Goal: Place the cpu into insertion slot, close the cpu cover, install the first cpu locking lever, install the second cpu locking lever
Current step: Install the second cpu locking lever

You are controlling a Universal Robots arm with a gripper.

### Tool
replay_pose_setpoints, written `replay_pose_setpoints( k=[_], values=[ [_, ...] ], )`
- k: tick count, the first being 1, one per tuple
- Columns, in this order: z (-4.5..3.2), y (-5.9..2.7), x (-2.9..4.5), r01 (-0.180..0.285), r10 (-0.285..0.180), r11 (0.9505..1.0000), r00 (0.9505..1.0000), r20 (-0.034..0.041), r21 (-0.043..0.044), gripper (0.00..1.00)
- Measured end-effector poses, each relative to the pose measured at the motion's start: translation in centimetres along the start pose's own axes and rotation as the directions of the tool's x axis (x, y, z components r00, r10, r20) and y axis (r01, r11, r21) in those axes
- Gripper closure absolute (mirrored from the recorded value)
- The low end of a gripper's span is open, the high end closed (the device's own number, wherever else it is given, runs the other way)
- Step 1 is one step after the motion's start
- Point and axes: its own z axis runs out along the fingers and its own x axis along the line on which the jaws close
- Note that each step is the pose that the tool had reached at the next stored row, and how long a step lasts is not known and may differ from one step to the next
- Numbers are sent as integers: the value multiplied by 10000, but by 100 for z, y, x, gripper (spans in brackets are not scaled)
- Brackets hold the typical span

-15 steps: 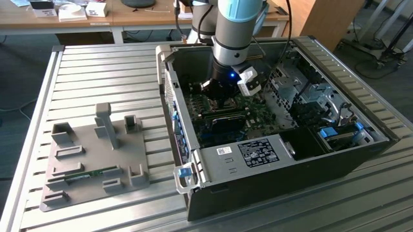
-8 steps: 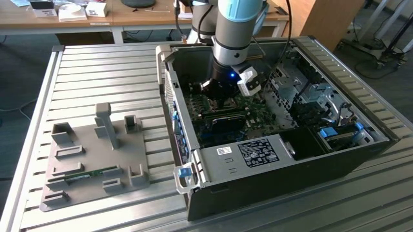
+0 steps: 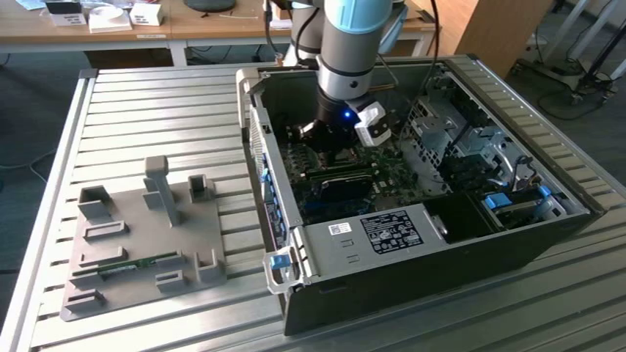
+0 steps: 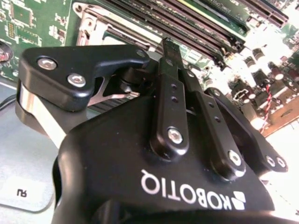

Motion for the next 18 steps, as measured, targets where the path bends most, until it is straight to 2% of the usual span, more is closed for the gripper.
replay_pose_setpoints(
  k=[11,18],
  values=[
    [-3,-7,56,0,0,10000,10000,0,0,89],
    [-3,-7,57,0,0,10000,10000,0,0,89]
  ],
)
